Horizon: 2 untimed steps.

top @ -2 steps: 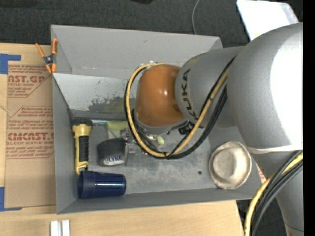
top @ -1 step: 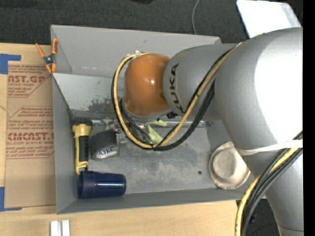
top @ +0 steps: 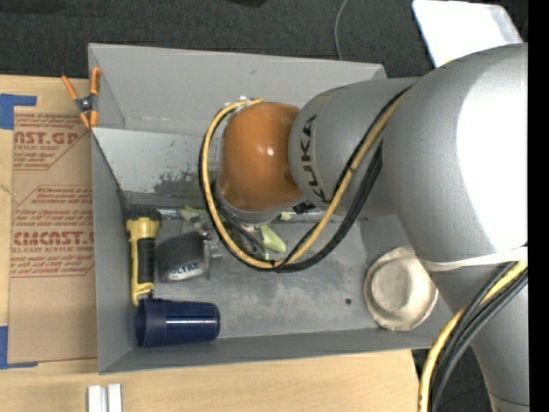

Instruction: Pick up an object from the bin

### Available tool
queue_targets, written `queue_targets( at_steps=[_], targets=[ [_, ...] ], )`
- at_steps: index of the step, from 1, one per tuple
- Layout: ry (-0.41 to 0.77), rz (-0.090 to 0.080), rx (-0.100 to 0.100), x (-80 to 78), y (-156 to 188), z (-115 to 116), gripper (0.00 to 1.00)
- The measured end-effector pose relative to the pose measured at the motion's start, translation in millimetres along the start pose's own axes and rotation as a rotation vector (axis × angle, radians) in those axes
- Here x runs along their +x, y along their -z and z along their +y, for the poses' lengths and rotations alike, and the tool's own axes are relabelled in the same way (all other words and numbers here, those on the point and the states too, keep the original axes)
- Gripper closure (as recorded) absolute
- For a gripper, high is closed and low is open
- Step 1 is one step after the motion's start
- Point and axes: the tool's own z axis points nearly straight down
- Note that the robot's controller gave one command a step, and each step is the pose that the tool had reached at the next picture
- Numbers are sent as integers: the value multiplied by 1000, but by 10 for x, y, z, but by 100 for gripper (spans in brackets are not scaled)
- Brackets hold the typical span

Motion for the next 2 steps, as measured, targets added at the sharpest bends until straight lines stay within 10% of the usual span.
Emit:
queue_targets(
  at_steps=[2],
  targets=[
    [76,0,13,-182,-61,3,100]
  ],
)
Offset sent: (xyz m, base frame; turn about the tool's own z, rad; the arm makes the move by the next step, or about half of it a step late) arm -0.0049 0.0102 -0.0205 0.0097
